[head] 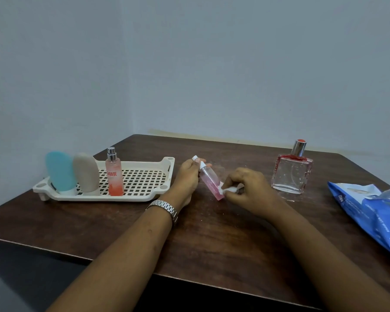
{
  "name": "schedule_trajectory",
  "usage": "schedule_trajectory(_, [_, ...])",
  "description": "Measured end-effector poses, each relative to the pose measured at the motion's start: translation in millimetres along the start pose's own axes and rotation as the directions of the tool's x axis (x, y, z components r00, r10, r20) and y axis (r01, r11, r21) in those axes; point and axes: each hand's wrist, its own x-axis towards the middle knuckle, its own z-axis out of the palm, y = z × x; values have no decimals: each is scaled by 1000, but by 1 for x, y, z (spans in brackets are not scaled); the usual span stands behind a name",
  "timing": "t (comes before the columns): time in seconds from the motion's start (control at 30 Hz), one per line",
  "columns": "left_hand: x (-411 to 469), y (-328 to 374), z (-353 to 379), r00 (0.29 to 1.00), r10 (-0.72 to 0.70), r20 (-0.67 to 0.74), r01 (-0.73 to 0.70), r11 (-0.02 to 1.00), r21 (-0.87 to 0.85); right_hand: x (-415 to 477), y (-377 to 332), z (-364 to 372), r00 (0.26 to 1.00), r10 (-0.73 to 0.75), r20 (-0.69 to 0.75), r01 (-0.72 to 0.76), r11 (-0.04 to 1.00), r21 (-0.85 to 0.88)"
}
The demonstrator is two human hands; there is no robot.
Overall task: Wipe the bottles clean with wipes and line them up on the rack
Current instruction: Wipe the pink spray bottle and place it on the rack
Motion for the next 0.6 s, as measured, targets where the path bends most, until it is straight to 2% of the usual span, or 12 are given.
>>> schedule_trajectory(0.07, [0, 0, 0, 1000, -3, -2, 3, 1000, -14, 0, -2, 2, 1000, 7, -10, -7, 1000, 15])
schedule_trajectory(0.2, [-1, 1, -1, 1000, -10, -13, 10, 1000, -27, 0, -2, 1, 998, 36, 58, -38, 999, 33])
schedule_trajectory(0.37, [-3, 3, 0, 1000, -11, -10, 10, 999, -52, 1, 0, 2, 997, 71, -11, -71, 996, 63])
schedule_trajectory(0.5, [-2, 3, -1, 1000, -10, -7, 10, 999, -52, 0, 0, 1, 996, 84, 36, -87, 992, 91])
schedule_trajectory(0.6, [-1, 3, 0, 1000, -9, 3, 9, 998, -64, 2, 3, 2, 994, 107, -14, -106, 992, 68])
